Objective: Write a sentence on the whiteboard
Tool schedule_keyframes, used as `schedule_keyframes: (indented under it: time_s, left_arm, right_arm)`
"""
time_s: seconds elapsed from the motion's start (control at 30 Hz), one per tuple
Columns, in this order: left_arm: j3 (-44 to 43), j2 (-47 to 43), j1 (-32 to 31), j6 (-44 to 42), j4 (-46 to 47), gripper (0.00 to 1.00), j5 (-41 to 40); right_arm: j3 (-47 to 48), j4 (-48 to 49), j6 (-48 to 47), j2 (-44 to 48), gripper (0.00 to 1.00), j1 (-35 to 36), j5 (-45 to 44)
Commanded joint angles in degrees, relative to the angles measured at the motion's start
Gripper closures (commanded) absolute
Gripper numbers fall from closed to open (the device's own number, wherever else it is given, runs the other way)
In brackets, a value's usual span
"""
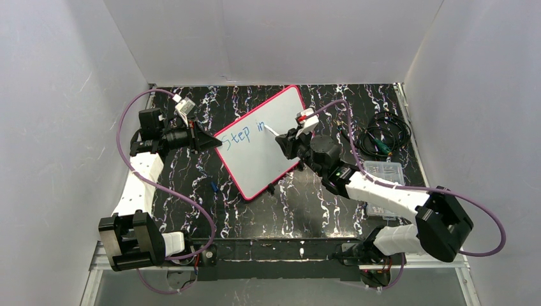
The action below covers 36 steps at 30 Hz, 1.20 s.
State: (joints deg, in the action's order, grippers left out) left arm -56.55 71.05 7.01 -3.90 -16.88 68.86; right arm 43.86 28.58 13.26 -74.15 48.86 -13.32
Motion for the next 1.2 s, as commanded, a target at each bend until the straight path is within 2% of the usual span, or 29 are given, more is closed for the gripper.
schedule_keyframes:
  time_s: [0.0, 0.3, 0.67, 1.17]
  left_arm:
    - [-0.8, -0.4, -1.3, -2.2, -3.2, 1.00, 3.6]
    - [-0.8, -0.5, -1.3, -2.3, -3.2, 1.00, 3.6]
    - [-0.8, -0.6, -1.3, -2.2, -3.2, 1.00, 3.6]
    - [-0.8, -0.5, -1.3, -2.3, -3.3, 1.00, 3.7]
  right_arm:
    - [3.1, 3.7, -0.7, -0.9, 0.99, 0.0, -1.9]
    - [3.6, 2.7, -0.6, -1.8, 0.99, -0.2, -6.4]
    - [2.8, 5.6, -1.1, 0.7, 0.99, -0.2, -2.1]
    - [5.3, 3.9, -3.0, -2.1, 0.99, -0.2, -2.8]
